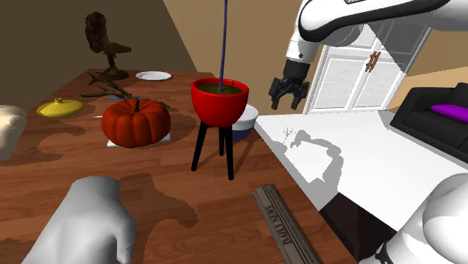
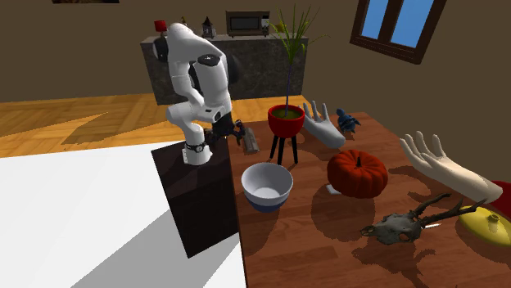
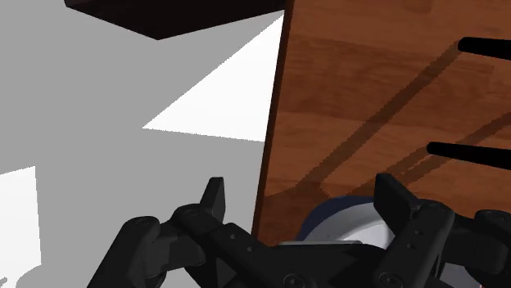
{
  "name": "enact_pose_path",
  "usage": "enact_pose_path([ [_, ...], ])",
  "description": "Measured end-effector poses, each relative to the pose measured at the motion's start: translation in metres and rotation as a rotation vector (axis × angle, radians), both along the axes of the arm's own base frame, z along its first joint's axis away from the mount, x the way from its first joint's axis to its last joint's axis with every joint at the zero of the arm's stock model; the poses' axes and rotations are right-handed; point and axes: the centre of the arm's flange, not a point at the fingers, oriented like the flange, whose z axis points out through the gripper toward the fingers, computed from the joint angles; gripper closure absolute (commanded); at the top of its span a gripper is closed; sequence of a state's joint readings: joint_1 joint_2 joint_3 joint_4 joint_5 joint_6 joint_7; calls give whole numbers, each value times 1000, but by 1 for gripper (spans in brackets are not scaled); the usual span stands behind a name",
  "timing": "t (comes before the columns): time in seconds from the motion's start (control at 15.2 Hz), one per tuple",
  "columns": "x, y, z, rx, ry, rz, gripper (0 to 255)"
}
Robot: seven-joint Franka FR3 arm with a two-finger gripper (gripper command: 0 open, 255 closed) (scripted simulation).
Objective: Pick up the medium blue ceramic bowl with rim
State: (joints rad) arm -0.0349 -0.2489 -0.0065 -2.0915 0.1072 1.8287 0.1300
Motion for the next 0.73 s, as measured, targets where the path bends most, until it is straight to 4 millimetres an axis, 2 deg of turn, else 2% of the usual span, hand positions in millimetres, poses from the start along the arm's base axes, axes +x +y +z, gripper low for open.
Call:
enact_pose_path([
  [0.33, 61, -11, -24, 36, -7, -43, 0],
  [0.73, 132, -15, -53, 79, -14, -93, 0],
])
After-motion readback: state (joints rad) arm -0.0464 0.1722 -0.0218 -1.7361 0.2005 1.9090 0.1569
